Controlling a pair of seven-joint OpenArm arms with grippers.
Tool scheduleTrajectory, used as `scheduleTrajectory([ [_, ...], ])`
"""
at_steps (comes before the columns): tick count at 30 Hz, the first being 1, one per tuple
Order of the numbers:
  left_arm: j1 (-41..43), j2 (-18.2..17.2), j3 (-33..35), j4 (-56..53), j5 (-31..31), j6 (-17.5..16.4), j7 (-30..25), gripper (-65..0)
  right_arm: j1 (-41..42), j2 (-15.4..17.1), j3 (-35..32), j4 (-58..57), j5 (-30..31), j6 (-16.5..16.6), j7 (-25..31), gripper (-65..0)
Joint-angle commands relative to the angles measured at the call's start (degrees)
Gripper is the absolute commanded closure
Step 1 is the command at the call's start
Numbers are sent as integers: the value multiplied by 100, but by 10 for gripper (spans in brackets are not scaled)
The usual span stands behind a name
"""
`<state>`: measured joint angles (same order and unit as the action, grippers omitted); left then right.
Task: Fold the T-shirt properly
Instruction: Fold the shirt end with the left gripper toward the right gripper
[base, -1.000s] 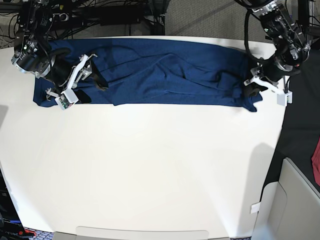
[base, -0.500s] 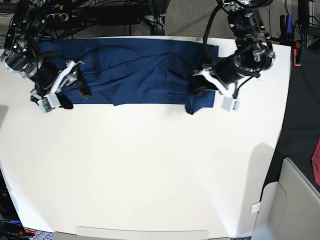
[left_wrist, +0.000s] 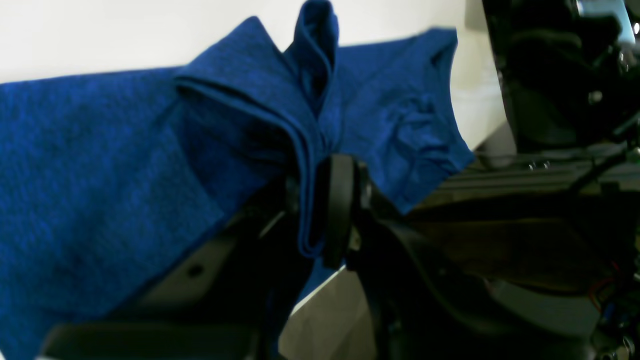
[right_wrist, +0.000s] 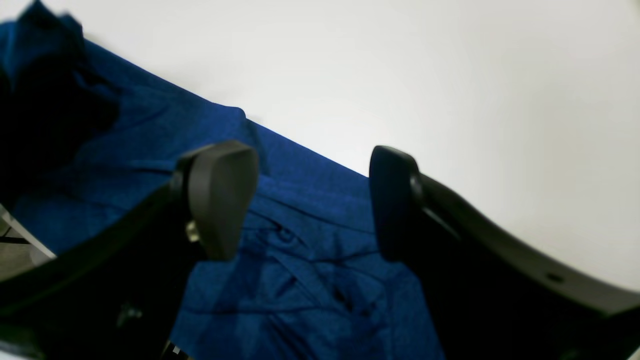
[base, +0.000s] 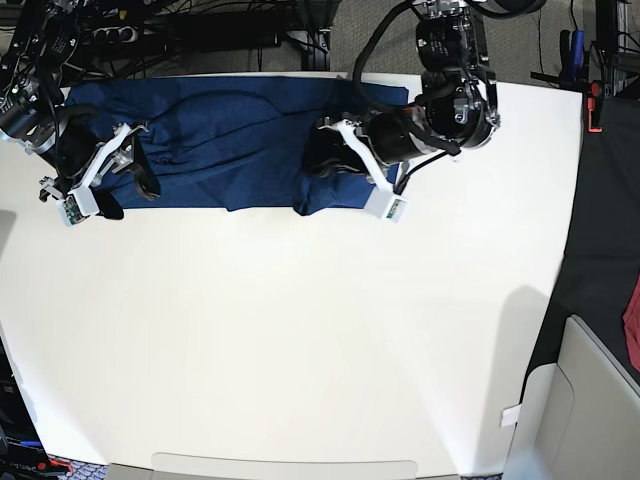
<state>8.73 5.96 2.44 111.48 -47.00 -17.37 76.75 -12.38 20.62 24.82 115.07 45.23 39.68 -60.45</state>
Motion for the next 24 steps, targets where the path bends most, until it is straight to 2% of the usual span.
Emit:
scheduleTrajectory([
  [1, -165, 24, 42, 21, -139, -17, -31, -1, 47, 87, 37, 93, 123, 32, 141, -366],
  [7, -438, 7, 33, -304, -148, -17, 13, -9, 47, 61, 37, 93, 123, 32, 141, -366],
  [18, -420, -20, 183, -287, -157, -17, 325, -209, 73, 87, 46, 93, 123, 32, 150, -366],
  [24, -447, -125, 262, -287, -157, -17, 325, -238, 100, 61, 46, 93, 123, 32, 150, -366],
])
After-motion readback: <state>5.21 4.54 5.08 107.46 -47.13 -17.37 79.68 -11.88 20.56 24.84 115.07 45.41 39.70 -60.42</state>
